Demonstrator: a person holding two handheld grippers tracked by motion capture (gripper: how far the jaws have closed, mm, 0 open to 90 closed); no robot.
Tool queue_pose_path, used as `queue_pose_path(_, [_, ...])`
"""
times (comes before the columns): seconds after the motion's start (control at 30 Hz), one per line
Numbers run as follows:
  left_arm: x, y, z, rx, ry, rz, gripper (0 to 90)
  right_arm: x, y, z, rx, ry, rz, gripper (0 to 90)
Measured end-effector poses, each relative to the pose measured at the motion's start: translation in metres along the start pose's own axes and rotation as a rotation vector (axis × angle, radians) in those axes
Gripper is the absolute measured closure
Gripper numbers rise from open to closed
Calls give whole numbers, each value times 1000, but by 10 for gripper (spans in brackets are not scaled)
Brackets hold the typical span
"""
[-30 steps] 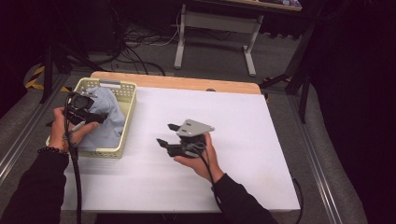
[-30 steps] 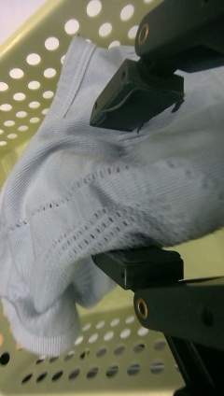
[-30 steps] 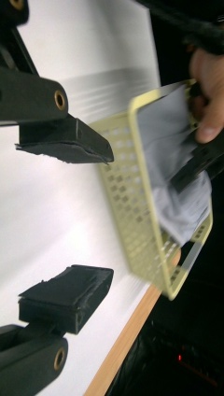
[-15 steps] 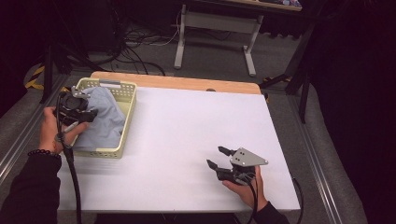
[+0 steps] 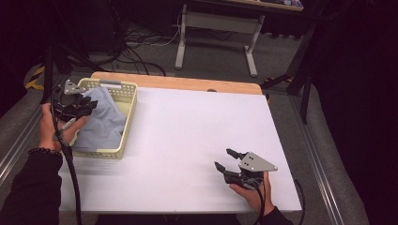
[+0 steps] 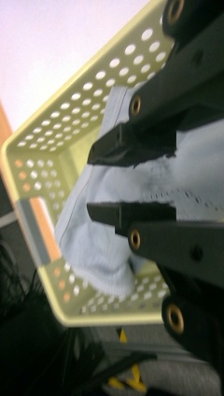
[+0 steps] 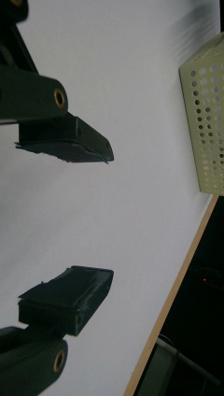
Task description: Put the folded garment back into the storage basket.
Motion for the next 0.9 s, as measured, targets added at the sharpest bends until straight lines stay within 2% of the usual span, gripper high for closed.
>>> queue_pose_path(0.13, [1, 18, -5, -58, -8, -25, 815, -3, 2, -2, -13, -1, 7, 378])
queue_pose_path(0.3, [-6, 39, -8, -123, -4, 12, 806, -4, 5, -6, -30, -15, 11, 378])
queue_pose_path(0.5, [-8, 60, -13, -185, 3, 24, 792, -4, 7, -11, -45, -28, 4, 378])
queue_pose_path(0.63, [-11, 68, -17, -193, -27, 18, 797, -3, 6, -12, -47, -22, 1, 378])
queue_pose_path(0.9, [-12, 77, -25, -235, -13, 18, 809, -7, 5, -13, -52, -41, 10, 383])
Point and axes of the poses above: each handheld gripper's, and its own axes: y roughly forward along the jaws, z roughly out of its top, x roughly to its right, the point moved 7 cm from there along y, roughly forward along the jaws, and after that the axes turned 7 degrees about -z, right-handed, at the moved point
